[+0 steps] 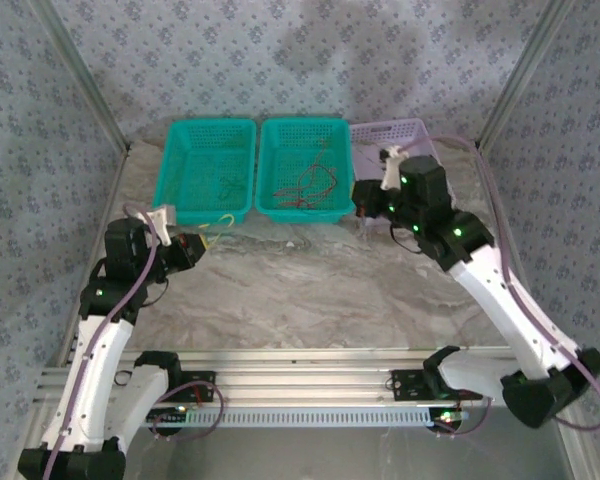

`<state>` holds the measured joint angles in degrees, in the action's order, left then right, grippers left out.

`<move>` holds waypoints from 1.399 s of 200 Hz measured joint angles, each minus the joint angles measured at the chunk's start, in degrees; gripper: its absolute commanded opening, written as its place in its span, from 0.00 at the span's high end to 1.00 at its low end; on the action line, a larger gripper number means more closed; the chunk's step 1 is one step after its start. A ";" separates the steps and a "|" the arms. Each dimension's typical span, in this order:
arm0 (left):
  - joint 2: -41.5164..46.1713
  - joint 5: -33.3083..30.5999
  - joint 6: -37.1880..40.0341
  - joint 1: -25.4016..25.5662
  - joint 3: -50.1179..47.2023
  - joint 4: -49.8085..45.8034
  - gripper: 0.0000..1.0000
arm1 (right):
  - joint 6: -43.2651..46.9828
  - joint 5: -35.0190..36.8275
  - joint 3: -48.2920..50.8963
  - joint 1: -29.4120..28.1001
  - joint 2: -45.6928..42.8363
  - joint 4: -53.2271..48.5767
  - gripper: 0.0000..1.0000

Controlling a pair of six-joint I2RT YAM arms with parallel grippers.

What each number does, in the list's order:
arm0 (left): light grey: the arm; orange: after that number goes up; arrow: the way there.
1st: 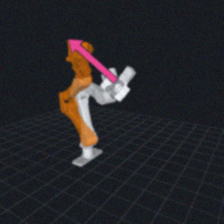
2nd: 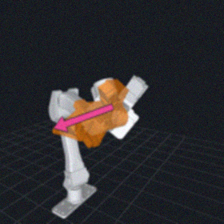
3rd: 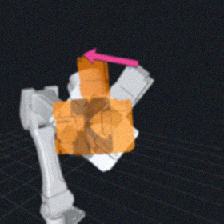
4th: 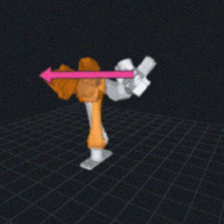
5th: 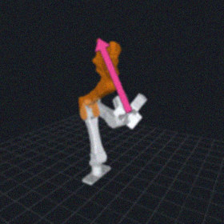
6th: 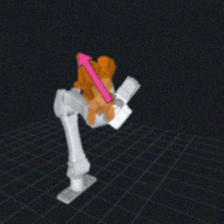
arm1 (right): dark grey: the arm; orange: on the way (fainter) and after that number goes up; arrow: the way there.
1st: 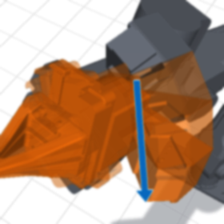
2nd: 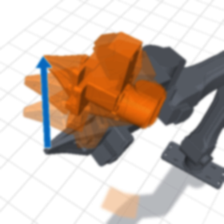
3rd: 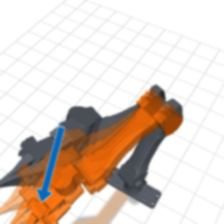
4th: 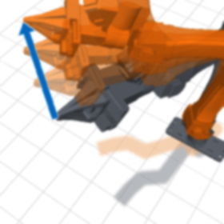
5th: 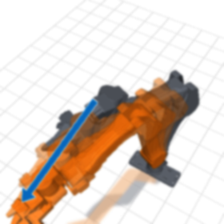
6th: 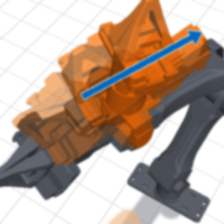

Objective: Untangle the cables

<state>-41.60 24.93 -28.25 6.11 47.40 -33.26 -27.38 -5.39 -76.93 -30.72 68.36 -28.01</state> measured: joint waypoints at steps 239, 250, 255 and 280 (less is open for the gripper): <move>2.62 2.56 1.90 1.84 -2.27 0.52 1.00 | 3.06 2.36 -72.30 -9.20 74.71 -14.49 1.00; 2.60 2.54 1.90 1.84 -2.27 0.52 1.00 | 3.80 2.71 -72.57 -10.05 75.10 -14.47 1.00; 2.60 2.54 1.90 1.84 -2.27 0.52 1.00 | 4.11 2.95 -72.67 -10.49 75.32 -14.45 1.00; 2.60 2.54 1.92 1.84 -2.27 0.52 1.00 | 5.90 4.04 -73.44 -12.63 76.81 -14.43 1.00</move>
<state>-39.00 27.46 -26.33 7.94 45.12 -32.73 -21.47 -1.34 -150.36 -43.35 145.16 -42.44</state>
